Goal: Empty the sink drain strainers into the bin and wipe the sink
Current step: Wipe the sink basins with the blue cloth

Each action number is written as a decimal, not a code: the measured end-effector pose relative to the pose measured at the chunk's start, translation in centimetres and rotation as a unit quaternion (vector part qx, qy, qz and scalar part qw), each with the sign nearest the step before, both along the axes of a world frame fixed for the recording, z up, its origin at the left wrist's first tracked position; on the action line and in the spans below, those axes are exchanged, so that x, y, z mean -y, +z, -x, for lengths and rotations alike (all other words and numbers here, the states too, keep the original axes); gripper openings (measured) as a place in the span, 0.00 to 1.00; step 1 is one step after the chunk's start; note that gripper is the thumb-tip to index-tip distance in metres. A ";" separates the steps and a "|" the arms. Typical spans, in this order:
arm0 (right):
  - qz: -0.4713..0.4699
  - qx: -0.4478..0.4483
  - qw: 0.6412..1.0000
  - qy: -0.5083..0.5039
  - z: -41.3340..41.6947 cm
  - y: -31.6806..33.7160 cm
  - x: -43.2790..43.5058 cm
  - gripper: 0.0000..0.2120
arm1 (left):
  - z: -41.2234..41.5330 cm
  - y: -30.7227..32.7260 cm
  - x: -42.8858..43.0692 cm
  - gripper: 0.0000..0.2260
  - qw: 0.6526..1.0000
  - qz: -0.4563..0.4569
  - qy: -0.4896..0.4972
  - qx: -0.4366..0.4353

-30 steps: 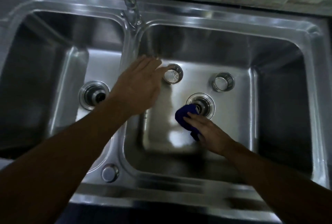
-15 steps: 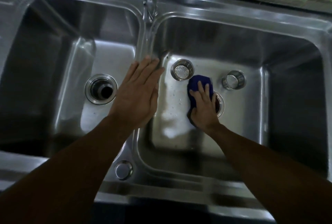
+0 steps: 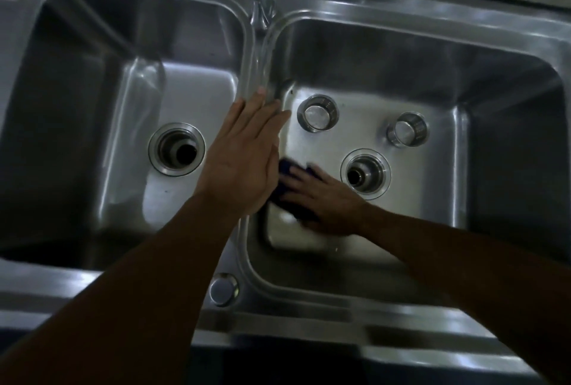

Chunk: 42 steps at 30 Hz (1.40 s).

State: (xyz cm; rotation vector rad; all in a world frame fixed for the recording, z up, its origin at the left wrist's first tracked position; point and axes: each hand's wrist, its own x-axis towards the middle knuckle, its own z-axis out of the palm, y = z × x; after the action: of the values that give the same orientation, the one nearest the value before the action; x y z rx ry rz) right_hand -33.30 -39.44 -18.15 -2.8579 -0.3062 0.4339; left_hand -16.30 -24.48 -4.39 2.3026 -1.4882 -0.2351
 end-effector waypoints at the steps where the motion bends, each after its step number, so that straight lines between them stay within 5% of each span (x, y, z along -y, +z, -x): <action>1: -0.015 0.003 0.997 -0.070 -0.8 -0.1 -0.2 0.33 | 0.0 0.0 0.0 0.22 1.000 -0.001 0.002 -0.001; 5: -0.103 0.003 0.970 -0.220 -3.0 -0.5 -3.5 0.37 | -0.1 0.0 0.0 0.24 1.000 -0.010 0.001 -0.003; 10: -0.204 -0.040 0.978 0.028 2.9 0.2 -2.3 0.29 | 0.0 0.2 -0.1 0.20 1.000 0.012 0.002 -0.009; 13: -0.166 -0.077 0.979 0.087 5.7 0.9 0.6 0.28 | 0.0 0.1 -0.2 0.20 1.000 0.018 0.000 -0.008; 19: -0.102 0.068 0.980 -0.159 6.1 2.0 1.6 0.22 | -0.1 0.1 -0.1 0.20 0.999 0.030 0.003 -0.021; 23: -0.104 0.010 0.947 -0.304 2.8 1.9 0.1 0.29 | -0.1 0.1 -0.1 0.19 0.999 0.029 0.004 -0.025; 42: -0.109 -0.024 0.932 -0.345 -6.9 -0.8 -2.8 0.36 | 0.0 -0.1 -0.1 0.22 1.000 0.002 0.004 0.007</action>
State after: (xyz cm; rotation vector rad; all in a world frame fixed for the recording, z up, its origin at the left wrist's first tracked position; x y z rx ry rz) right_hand -26.38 -36.67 -18.94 -2.5073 0.6097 0.2953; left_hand -16.30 -24.38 -4.53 2.3107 -1.4846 -0.2150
